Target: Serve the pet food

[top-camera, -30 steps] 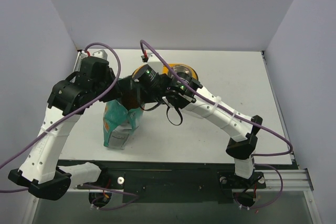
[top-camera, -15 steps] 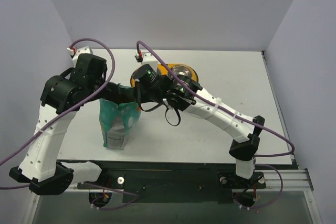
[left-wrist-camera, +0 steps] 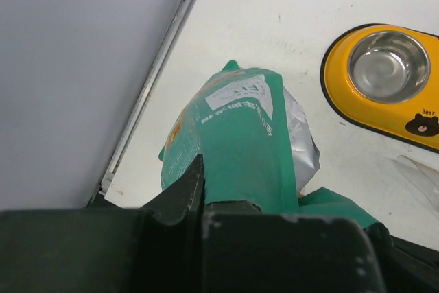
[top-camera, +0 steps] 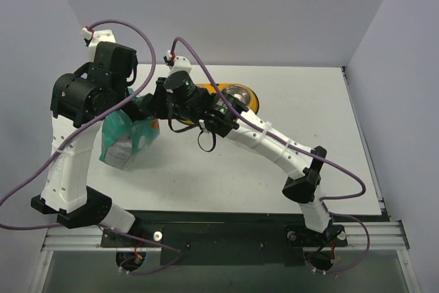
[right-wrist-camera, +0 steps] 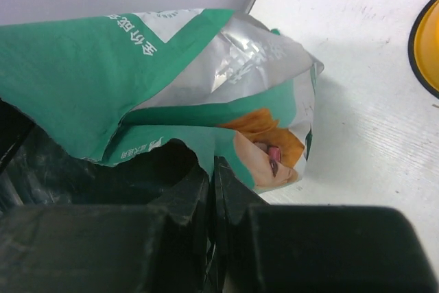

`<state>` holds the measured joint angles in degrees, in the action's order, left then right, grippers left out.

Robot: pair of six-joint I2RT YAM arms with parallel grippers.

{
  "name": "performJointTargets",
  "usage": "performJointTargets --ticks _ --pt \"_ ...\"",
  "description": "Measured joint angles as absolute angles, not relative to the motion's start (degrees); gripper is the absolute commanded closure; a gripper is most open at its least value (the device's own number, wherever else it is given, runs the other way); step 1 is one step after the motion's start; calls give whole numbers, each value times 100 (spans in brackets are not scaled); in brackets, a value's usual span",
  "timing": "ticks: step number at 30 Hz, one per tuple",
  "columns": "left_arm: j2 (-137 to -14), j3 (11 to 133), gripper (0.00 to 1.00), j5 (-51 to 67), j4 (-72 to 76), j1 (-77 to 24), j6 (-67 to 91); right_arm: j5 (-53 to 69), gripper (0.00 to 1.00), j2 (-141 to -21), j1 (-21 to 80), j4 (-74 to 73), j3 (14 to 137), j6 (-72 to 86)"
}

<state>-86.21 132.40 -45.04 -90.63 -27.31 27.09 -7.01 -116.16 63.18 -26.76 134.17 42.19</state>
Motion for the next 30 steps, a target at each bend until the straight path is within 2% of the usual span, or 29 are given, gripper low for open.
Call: performJointTargets --ticks 3,9,13,15,19,21,30 --pt "-8519 13030 100 -4357 -8884 -2720 2639 -628 100 -11360 6241 -2283 12759 4283" --pt "-7655 10516 100 -2958 -7931 -2729 2851 -78 100 -10396 5872 -2043 10464 4423" --pt "-7133 9500 100 -1903 -7122 -2871 3221 176 98 -10071 5638 -2204 9688 4353" --pt "-6893 9198 100 -1559 -6884 -2871 3323 244 92 -9870 5636 -2246 9483 4272" --pt "-6718 9026 100 -1138 -6707 -2849 3352 314 58 -9411 5743 -2617 9227 3975" --pt "-6707 9019 100 -996 -6705 -2832 3319 325 51 -9290 5780 -2786 9229 3802" --pt "-6860 9299 100 -784 -6928 -2794 3089 222 44 -9443 5828 -3275 9786 2655"
